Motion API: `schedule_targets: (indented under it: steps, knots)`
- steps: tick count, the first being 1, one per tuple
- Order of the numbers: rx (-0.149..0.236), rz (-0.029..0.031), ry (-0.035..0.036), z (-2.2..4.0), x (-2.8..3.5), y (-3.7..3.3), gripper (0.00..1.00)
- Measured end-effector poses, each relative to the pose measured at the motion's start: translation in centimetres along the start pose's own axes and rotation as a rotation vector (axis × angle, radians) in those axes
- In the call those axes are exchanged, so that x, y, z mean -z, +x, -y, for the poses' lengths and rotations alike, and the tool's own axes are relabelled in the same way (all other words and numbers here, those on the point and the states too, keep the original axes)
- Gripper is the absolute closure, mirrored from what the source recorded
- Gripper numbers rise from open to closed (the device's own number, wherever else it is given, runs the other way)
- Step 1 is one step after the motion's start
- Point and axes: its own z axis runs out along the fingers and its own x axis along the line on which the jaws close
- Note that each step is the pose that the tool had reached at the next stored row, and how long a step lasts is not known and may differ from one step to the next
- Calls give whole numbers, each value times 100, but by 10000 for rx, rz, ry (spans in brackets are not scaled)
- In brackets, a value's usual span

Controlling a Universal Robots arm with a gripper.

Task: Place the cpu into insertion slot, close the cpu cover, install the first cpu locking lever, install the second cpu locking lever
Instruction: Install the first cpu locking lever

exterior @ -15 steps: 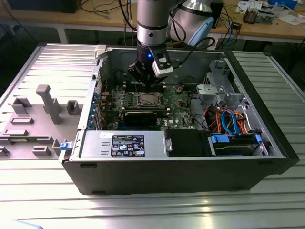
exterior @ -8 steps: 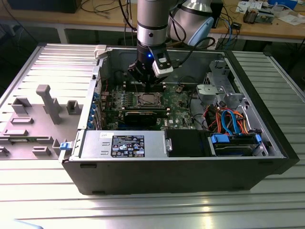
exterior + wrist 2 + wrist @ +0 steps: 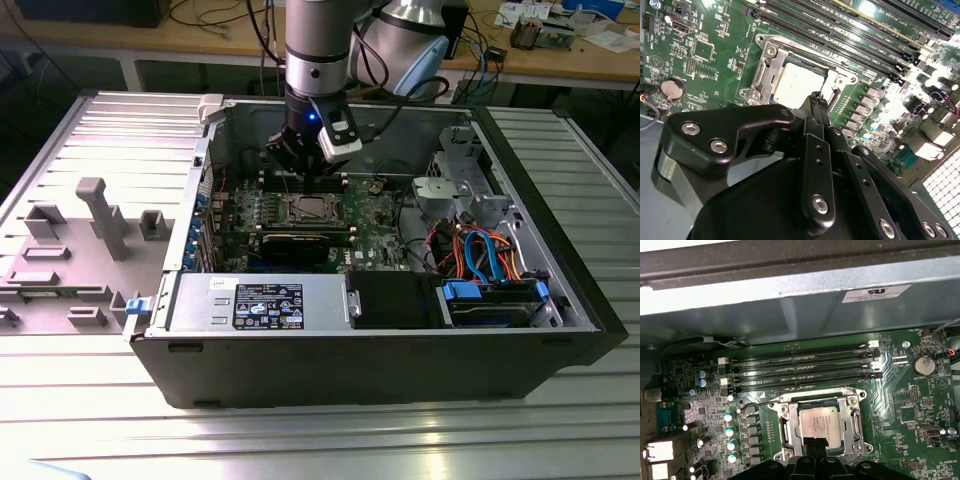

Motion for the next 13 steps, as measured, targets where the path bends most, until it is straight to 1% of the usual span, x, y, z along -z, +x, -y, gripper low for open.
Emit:
schedule_targets:
  steps: [3, 7, 10, 11, 12, 13]
  knots:
    - [227, 3, 1, 0, 0, 4, 89]
    - [271, 9, -1, 2, 15, 24, 89]
    - [272, 67, -15, 5, 29, 55, 89]
    - [272, 90, -42, 6, 30, 65, 89]
    - [271, 110, -108, 7, 31, 73, 89]
    - [272, 125, -211, 7, 30, 77, 89]
